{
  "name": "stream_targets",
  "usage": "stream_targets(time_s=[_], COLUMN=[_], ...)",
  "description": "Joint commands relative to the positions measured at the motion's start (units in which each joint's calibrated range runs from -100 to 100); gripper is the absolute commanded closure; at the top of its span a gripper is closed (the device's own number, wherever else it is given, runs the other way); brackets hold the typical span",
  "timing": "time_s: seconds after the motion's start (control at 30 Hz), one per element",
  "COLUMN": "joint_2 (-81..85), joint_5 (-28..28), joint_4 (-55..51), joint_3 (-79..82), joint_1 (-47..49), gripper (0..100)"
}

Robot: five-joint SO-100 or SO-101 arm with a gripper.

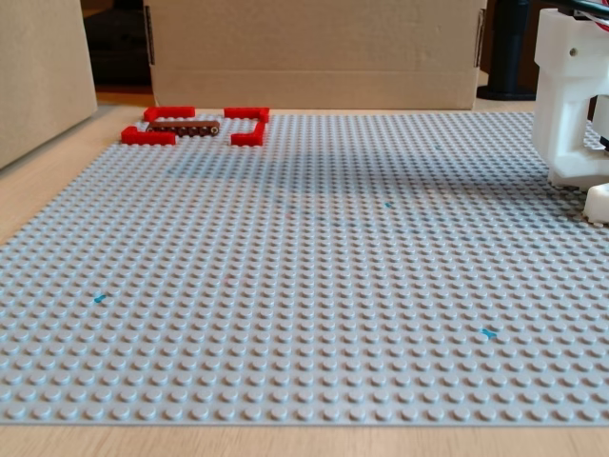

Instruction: Grab and store lego

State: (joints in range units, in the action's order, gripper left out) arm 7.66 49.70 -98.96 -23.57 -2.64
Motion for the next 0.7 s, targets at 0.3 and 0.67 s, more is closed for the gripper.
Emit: stream_targets(time_s=[0.3, 0.67], joint_2=[35.02, 65.50], joint_5=[4.57, 4.15], joint_4=[-0.08, 11.69], joint_3=[34.64, 66.40], joint_1=[1.16, 3.83], gripper=[99, 99])
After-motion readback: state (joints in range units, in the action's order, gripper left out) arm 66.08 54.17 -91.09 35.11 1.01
